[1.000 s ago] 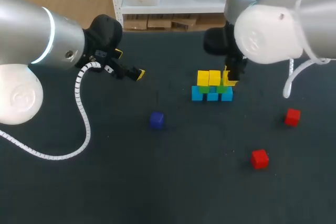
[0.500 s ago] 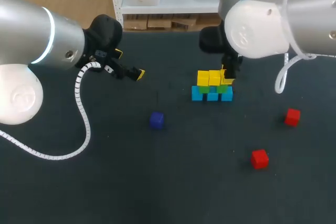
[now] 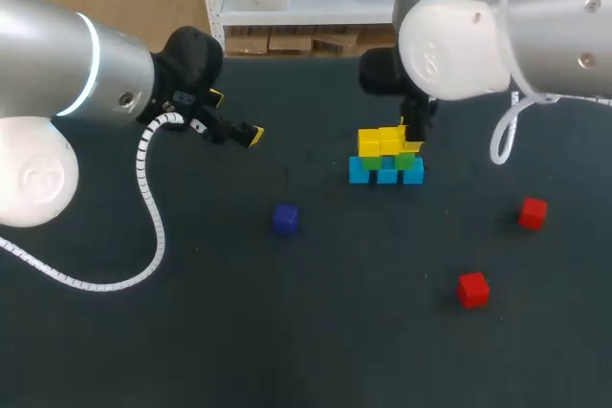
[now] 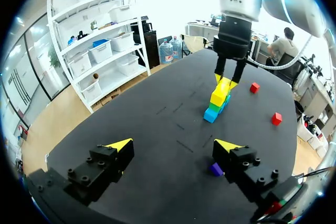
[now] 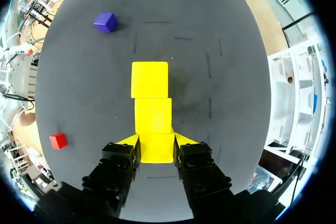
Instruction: Place the blue cubes, place green cubes on the blue cubes, place the yellow cubes on the green cubes, then place the red cubes on the yellow cubes, and place purple cube on the red cubes.
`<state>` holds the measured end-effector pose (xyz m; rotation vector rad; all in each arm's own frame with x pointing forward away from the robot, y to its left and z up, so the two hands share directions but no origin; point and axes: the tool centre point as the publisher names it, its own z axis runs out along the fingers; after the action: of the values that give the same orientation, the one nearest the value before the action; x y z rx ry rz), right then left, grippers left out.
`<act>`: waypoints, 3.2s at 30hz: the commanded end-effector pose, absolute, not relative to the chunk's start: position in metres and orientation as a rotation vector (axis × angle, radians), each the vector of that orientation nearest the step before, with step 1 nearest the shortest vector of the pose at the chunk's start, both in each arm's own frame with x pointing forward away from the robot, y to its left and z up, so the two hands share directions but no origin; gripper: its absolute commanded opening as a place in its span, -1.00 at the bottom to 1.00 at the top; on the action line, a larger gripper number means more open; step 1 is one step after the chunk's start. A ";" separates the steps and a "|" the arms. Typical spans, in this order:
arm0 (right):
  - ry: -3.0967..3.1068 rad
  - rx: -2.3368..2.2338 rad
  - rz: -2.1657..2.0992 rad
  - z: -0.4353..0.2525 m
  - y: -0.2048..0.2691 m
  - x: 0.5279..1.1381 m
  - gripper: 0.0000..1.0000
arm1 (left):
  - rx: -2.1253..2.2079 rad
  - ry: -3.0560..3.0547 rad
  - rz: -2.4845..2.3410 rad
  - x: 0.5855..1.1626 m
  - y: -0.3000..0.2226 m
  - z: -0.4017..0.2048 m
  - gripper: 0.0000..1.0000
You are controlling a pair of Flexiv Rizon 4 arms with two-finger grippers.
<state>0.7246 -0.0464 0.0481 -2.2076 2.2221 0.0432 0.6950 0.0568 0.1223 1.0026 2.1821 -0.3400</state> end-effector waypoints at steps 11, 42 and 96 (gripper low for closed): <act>2.221 -2.211 0.073 0.043 -0.046 0.727 -0.92 | 1.007 2.176 -0.350 0.695 0.059 0.122 1.00; 2.217 -2.158 0.083 0.050 -0.056 0.716 0.24 | 1.007 2.176 -0.350 0.695 0.059 0.122 1.00; 2.412 -1.873 -0.089 0.100 -0.140 0.646 1.00 | 1.007 2.176 -0.350 0.695 0.059 0.122 1.00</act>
<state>0.6561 -0.1341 0.0990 -1.9071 2.4379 -0.0315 0.6950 0.0568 0.1223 1.0025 2.1821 -0.3400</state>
